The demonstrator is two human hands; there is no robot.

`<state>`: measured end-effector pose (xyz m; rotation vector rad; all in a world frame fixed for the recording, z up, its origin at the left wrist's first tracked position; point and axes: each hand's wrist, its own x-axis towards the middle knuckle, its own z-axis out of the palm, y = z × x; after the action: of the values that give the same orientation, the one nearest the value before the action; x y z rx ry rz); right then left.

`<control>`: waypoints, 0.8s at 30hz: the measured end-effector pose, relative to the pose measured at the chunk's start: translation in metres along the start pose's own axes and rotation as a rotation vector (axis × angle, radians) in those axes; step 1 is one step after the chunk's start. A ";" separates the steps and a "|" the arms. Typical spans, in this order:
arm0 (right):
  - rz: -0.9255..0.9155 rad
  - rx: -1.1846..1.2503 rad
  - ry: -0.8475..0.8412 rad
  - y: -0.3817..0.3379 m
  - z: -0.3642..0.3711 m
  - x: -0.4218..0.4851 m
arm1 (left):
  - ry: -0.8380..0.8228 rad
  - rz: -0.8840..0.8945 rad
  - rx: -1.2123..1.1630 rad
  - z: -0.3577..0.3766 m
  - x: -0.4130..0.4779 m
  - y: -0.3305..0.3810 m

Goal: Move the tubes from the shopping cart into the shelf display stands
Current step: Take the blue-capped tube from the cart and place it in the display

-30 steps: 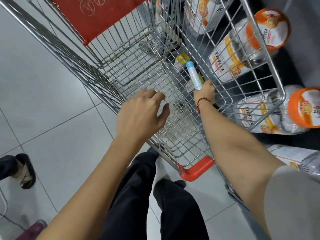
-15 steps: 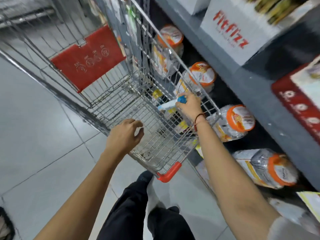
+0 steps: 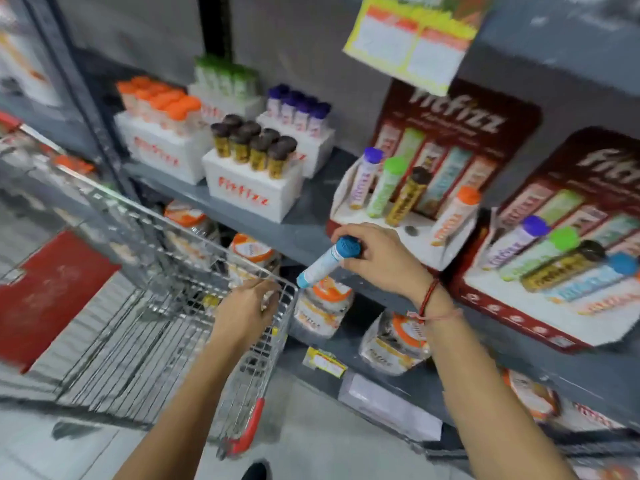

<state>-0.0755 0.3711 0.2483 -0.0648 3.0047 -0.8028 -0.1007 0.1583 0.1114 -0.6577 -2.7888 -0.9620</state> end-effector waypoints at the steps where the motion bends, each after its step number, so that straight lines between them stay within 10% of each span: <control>1: 0.005 -0.002 0.029 0.003 -0.017 -0.009 | -0.001 0.050 -0.010 0.003 0.012 0.014; 9: 0.122 -0.064 0.232 0.034 -0.099 -0.063 | -0.131 0.437 -0.042 0.054 0.067 0.104; 24: 0.250 -0.103 0.436 0.060 -0.128 -0.034 | -0.275 0.598 0.123 0.097 0.067 0.093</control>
<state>-0.0483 0.4883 0.3302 0.5421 3.3503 -0.7134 -0.1176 0.3073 0.1031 -1.5784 -2.5564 -0.6061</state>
